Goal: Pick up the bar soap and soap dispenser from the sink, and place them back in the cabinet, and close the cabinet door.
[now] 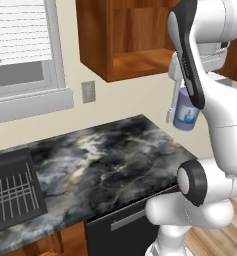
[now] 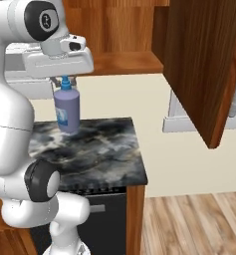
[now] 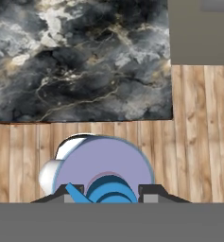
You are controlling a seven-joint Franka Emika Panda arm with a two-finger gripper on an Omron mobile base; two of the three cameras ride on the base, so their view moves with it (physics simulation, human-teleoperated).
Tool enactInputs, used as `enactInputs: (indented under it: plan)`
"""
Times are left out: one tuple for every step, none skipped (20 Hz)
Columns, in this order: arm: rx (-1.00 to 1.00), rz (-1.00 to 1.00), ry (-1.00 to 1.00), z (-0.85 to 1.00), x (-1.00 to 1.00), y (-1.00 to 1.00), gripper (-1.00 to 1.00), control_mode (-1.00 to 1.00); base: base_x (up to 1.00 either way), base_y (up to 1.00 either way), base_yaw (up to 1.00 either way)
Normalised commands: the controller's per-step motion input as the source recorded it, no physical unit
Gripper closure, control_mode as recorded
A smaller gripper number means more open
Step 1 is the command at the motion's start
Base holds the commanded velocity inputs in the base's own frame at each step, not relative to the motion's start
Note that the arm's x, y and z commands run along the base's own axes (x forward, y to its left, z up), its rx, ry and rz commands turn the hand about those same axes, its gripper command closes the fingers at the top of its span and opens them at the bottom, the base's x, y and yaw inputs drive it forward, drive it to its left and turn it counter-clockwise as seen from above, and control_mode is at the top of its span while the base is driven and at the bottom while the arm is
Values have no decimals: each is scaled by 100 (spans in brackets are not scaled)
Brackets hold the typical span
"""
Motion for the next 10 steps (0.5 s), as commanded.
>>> enactInputs:
  plan:
    - [0,0,0,0,0,0,100,100,45,-4,0]
    - [0,0,0,0,0,0,100,100,46,-5,0]
    - [0,0,0,0,0,0,100,100,47,-4,0]
    - [0,0,0,0,0,0,100,100,47,-4,0]
    - [0,0,0,0,0,0,100,100,46,-5,0]
    - [0,0,0,0,0,0,100,100,43,-6,0]
    - [0,0,0,0,0,0,100,100,39,-9,0]
    - [0,0,0,0,0,0,100,100,36,-9,0]
    - [0,0,0,0,0,0,100,100,34,-10,0]
    - [0,0,0,0,0,0,100,100,31,-11,0]
